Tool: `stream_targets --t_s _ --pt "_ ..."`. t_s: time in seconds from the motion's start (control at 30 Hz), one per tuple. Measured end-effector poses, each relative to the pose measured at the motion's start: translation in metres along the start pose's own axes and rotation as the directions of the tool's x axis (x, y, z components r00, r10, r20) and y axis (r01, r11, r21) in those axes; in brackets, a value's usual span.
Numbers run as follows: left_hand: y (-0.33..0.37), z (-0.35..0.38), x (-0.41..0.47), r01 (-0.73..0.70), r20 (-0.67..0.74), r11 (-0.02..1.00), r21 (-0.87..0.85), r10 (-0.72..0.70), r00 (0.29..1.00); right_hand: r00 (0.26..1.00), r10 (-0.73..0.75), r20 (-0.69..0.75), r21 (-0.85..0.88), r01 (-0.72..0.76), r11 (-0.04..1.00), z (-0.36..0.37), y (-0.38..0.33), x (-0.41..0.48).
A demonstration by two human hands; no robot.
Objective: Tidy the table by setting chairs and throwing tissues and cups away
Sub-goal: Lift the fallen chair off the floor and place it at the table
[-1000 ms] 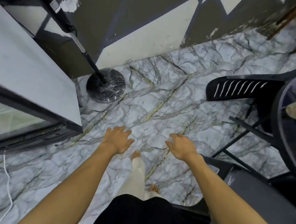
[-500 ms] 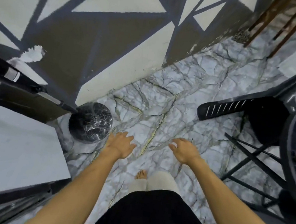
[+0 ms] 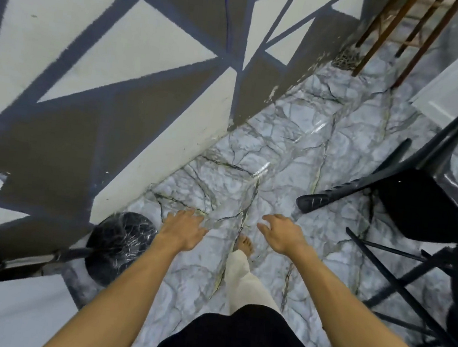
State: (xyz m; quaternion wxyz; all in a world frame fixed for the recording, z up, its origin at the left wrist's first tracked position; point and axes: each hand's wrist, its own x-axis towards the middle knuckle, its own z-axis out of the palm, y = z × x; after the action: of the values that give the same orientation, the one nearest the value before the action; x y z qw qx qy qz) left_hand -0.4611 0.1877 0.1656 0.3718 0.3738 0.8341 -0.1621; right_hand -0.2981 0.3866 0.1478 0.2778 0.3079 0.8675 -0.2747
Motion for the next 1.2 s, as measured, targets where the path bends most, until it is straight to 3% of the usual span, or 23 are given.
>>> stream_targets --t_s 0.37,0.7,0.97,1.2 --pt "0.016 -0.158 0.128 -0.108 -0.04 0.993 0.038 0.109 0.993 0.996 0.075 -0.043 0.094 -0.071 0.993 -0.126 0.015 0.111" --pt "0.049 -0.298 0.265 -0.286 -0.042 0.932 0.223 0.303 0.952 0.967 0.242 -0.08 0.227 -0.219 0.949 -0.219 0.043 0.212" --pt "0.09 -0.409 0.361 -0.484 0.116 0.76 0.434 0.485 0.867 0.887 0.448 -0.111 0.419 -0.367 0.83 -0.287 0.058 0.272" --pt "0.171 -0.475 0.423 -0.602 0.215 0.57 0.56 0.602 0.769 0.769 0.627 -0.123 0.601 -0.446 0.664 -0.314 0.091 0.29"
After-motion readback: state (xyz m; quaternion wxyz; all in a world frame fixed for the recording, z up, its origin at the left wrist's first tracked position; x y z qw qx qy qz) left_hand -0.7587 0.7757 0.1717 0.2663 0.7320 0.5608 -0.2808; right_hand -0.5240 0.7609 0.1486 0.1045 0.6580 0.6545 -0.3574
